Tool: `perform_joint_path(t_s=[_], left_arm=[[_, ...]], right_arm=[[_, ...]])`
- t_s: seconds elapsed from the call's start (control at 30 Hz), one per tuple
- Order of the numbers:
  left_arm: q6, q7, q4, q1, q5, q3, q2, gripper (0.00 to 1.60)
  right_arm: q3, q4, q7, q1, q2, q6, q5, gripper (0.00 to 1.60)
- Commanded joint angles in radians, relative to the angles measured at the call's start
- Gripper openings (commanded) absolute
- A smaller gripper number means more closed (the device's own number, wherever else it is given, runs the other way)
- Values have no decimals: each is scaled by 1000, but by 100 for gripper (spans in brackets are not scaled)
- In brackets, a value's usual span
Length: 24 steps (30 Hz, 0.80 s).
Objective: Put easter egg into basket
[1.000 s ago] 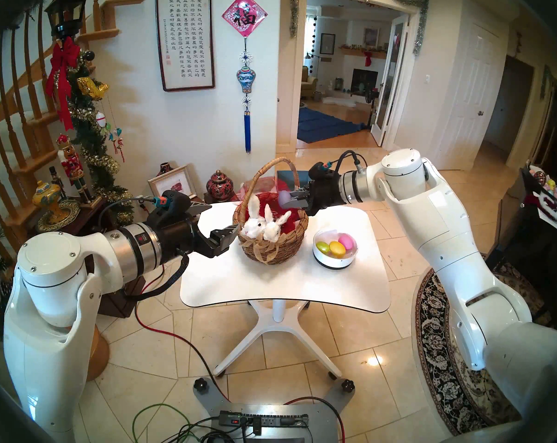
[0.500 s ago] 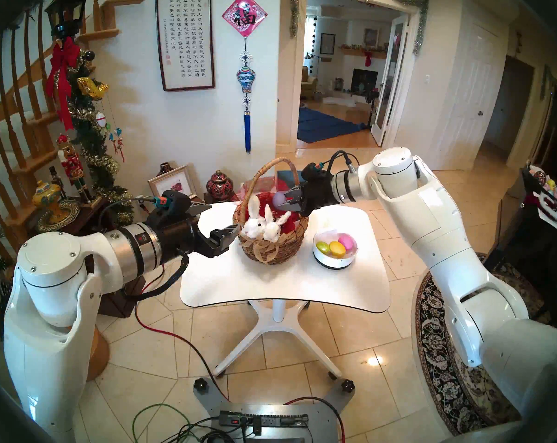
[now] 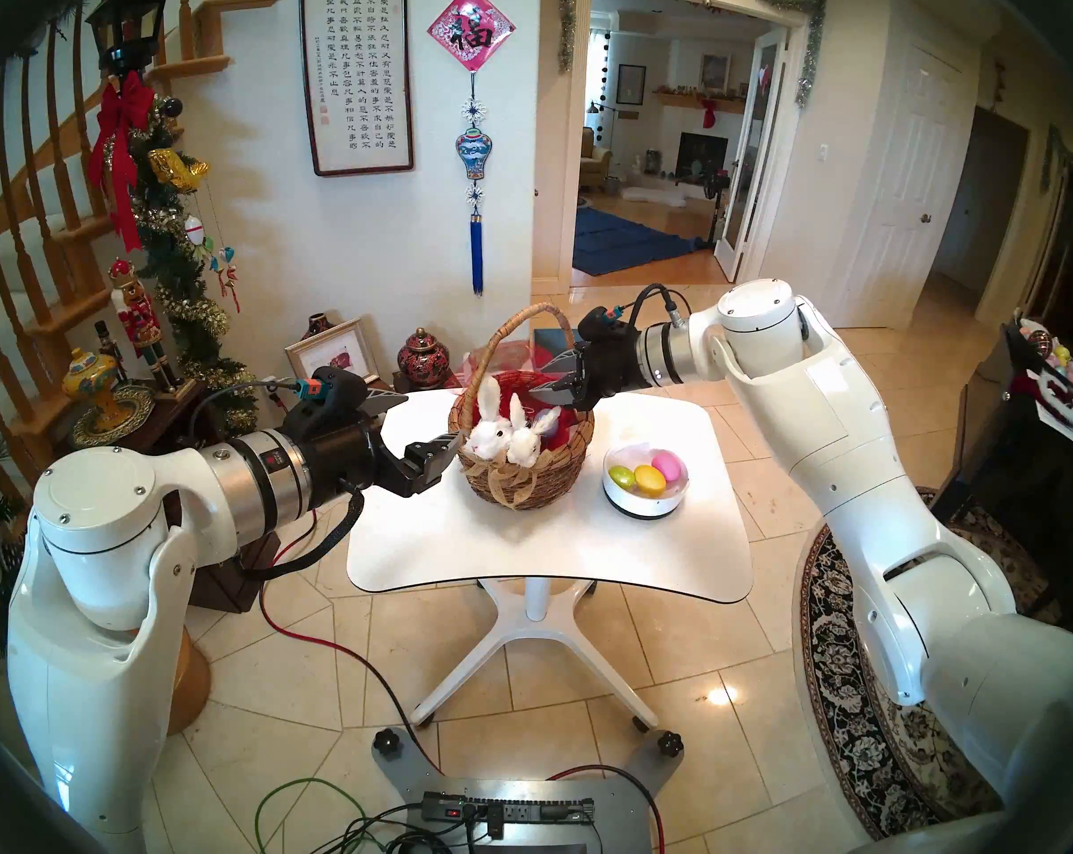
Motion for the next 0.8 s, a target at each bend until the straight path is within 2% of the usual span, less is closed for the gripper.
perform_joint_path(t_s=[0.0,0.47,0.77], left_arm=[[0,0,-4,-7,0,-1,2,160],[0,-3,-4,-8,3,-1,-1,160],[1,-5,-4,-8,6,-2,-3,160]], right_arm=[[19,-32,3,9,15,12,6,112],[114,-182,17,-98,109,65,56,114],[214,-274,22,-217,172,98,94,118]])
